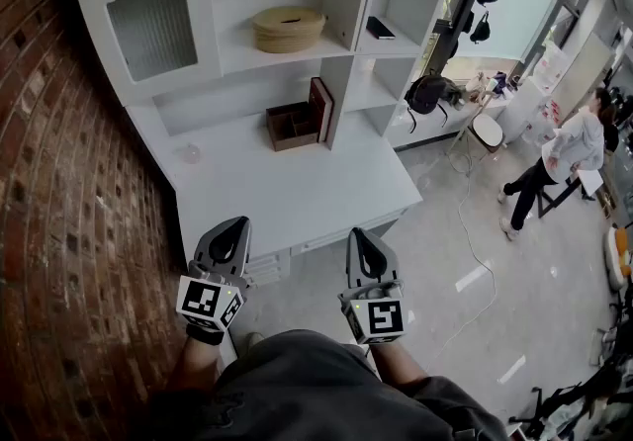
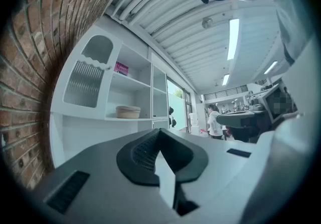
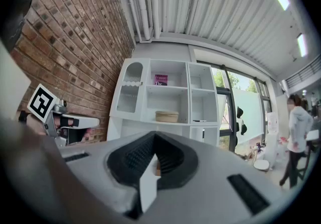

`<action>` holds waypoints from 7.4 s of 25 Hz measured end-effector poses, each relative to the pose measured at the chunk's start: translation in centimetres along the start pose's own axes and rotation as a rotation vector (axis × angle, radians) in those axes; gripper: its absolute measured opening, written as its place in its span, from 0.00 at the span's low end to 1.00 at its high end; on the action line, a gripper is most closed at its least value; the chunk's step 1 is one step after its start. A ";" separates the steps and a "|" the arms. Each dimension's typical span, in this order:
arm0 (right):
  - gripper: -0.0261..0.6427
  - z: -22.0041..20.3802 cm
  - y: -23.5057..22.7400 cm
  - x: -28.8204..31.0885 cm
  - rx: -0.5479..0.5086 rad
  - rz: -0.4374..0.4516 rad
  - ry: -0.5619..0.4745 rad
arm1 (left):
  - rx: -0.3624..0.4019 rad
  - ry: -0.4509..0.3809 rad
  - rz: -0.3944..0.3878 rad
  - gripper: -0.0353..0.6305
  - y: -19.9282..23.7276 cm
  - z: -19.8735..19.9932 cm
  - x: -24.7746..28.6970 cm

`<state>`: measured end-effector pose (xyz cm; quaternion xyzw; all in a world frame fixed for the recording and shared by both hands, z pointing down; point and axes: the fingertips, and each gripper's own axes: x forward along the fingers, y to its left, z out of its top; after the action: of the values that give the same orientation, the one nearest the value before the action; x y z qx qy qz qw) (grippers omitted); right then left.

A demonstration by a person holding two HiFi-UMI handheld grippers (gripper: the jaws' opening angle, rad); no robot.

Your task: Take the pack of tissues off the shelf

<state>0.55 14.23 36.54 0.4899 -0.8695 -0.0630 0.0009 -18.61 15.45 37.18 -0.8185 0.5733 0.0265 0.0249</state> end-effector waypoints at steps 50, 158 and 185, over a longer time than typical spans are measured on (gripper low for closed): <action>0.90 -2.8 -2.2 -2.9 0.079 0.215 0.024 | -0.006 0.071 0.029 0.72 -6.8 -2.3 -0.3; 0.85 1.0 -13.9 49.6 -0.063 0.491 0.313 | 0.137 0.398 0.044 0.72 19.1 2.3 42.8; 0.85 -17.4 -19.1 33.9 0.012 0.284 0.347 | 0.136 0.437 -0.170 0.72 4.3 -15.7 39.6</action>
<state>0.28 -26.31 49.63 0.3660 -0.9169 0.0284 0.1563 -8.88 -24.20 49.94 -0.8466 0.4945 -0.1921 -0.0424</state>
